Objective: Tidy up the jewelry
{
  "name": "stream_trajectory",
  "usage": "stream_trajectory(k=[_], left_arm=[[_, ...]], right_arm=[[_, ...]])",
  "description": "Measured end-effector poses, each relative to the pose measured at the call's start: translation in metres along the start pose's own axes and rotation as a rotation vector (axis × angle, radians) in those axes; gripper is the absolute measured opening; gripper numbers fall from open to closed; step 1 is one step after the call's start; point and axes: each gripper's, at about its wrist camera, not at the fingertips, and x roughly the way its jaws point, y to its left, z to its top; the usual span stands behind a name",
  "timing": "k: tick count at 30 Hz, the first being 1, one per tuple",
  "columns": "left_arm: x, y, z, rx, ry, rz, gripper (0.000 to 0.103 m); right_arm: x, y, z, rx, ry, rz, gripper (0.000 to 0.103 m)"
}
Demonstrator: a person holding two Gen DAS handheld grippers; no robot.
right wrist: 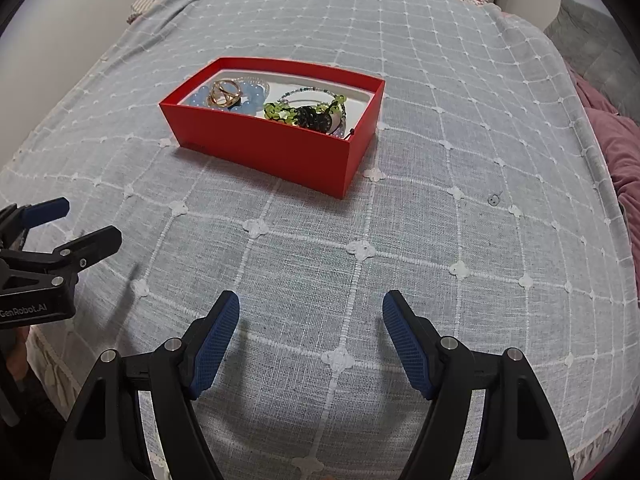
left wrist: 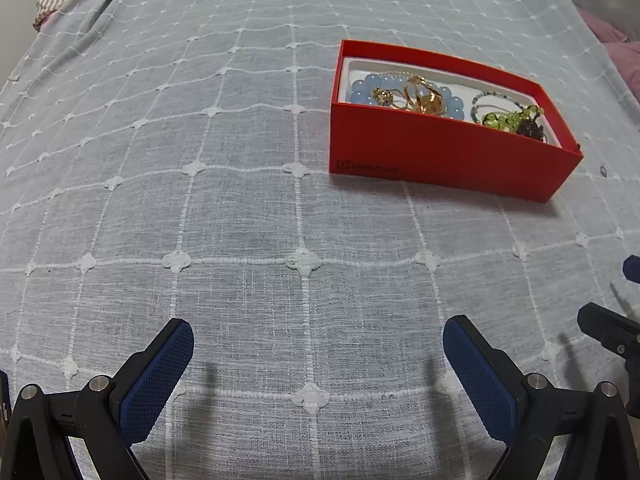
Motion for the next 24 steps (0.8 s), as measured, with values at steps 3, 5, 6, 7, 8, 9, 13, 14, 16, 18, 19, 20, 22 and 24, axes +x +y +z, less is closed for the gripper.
stream_trajectory(k=[3, 5, 6, 7, 8, 9, 13, 14, 16, 18, 19, 20, 22, 24], left_arm=[[0.0002, -0.0001, 0.0006, 0.001, 0.000, -0.002, 0.102], [0.0001, -0.0008, 0.0011, 0.003, 0.000, -0.004, 0.102], [0.0000, -0.0013, 0.0015, 0.004, 0.000, -0.004, 0.102], [-0.0003, -0.0019, 0.0012, 0.005, 0.000, -0.005, 0.102], [-0.0004, -0.0024, 0.0011, 0.006, 0.000, -0.004, 0.102], [-0.0006, -0.0026, 0.0008, 0.006, 0.000, -0.003, 0.102], [-0.0010, -0.0027, 0.0005, 0.005, 0.000, -0.004, 0.102], [-0.0010, -0.0025, 0.0005, 0.005, 0.000, -0.004, 0.102], [-0.0010, -0.0026, 0.0005, 0.005, 0.000, -0.004, 0.102], [-0.0010, -0.0024, 0.0005, 0.005, 0.000, -0.005, 0.102], [-0.0012, -0.0028, 0.0006, 0.005, 0.000, -0.005, 0.102], [-0.0015, -0.0030, 0.0009, 0.005, -0.001, -0.006, 0.102], [-0.0022, -0.0036, 0.0012, 0.007, -0.003, -0.007, 0.102], [-0.0026, -0.0042, 0.0011, 0.009, -0.003, -0.007, 0.102]], right_arm=[[0.0001, 0.0001, -0.0001, 0.000, 0.000, 0.000, 0.077], [0.0002, 0.0002, 0.0000, 0.000, 0.000, 0.001, 0.077], [0.0002, 0.0003, 0.0000, 0.000, 0.000, 0.000, 0.077], [0.0003, 0.0004, 0.0000, 0.000, 0.000, 0.000, 0.077], [0.0003, 0.0004, 0.0001, 0.000, 0.000, 0.000, 0.077], [0.0003, 0.0005, 0.0000, 0.000, 0.000, 0.000, 0.077], [0.0006, 0.0009, 0.0002, 0.000, 0.000, 0.000, 0.077], [0.0006, 0.0008, 0.0003, 0.000, 0.000, 0.000, 0.077], [0.0005, 0.0006, 0.0006, 0.001, -0.001, -0.001, 0.077], [0.0004, 0.0010, -0.0003, 0.004, -0.003, -0.002, 0.077], [0.0004, 0.0010, -0.0009, 0.006, -0.004, -0.002, 0.077], [0.0004, 0.0010, -0.0010, 0.008, -0.005, -0.002, 0.077], [0.0004, 0.0005, -0.0012, 0.012, -0.007, -0.004, 0.077], [0.0005, 0.0000, -0.0010, 0.015, -0.008, -0.004, 0.077]])
